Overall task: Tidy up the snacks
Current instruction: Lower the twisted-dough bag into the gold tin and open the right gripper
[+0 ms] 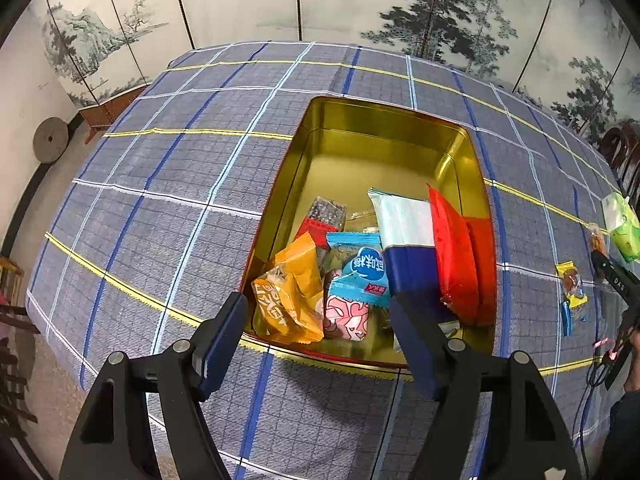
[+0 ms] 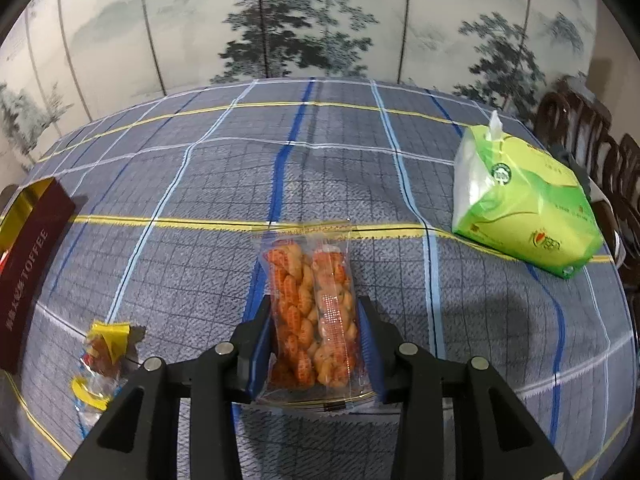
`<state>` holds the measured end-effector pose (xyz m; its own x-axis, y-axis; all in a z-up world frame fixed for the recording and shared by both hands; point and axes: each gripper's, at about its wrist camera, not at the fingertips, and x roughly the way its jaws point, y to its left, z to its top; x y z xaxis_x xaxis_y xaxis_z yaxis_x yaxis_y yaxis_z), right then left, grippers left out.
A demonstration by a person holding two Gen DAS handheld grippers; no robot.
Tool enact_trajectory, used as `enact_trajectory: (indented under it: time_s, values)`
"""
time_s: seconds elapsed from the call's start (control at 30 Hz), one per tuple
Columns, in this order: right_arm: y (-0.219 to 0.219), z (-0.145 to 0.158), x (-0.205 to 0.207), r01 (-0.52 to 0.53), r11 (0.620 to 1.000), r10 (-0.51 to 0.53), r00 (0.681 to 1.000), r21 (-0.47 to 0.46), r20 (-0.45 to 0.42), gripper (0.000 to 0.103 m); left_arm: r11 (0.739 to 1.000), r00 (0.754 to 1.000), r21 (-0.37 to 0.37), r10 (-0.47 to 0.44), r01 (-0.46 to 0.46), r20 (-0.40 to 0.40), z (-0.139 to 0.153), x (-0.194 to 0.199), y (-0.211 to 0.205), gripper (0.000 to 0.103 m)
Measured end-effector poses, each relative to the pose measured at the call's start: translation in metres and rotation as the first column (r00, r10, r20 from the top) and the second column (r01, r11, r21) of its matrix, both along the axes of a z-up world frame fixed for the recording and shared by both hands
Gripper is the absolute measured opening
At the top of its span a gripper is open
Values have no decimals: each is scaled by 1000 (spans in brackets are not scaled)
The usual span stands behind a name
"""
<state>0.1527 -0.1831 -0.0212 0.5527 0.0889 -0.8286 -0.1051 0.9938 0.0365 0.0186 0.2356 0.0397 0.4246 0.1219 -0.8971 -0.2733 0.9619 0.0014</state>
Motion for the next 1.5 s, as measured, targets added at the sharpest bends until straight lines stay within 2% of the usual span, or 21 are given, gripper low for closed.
enact_trajectory:
  time_s: [0.13, 0.33, 0.63, 1.07, 1.2, 1.5]
  values:
    - [8, 11, -5, 6, 1000, -6, 1000, 5, 5, 40, 1000, 1000, 7, -2, 2, 7, 0, -2, 0, 73]
    - [31, 34, -13, -32, 997, 31, 999, 74, 17, 40, 1000, 1000, 20, 7, -8, 19, 2, -7, 5, 73]
    - [104, 58, -34, -175, 972, 173, 985, 154, 30, 40, 998, 998, 31, 50, -51, 24, -1, -22, 24, 73]
    - [227, 77, -67, -403, 898, 398, 915, 180, 63, 40, 988, 991, 83, 132, -133, 20, -1, -48, 52, 73]
    - [252, 79, -74, -447, 880, 442, 895, 162, 64, 40, 980, 987, 111, 163, -162, 8, -5, -55, 59, 73]
    - [292, 79, -80, -511, 850, 508, 859, 127, 59, 40, 975, 980, 107, 197, -195, -5, -9, -69, 73, 73]
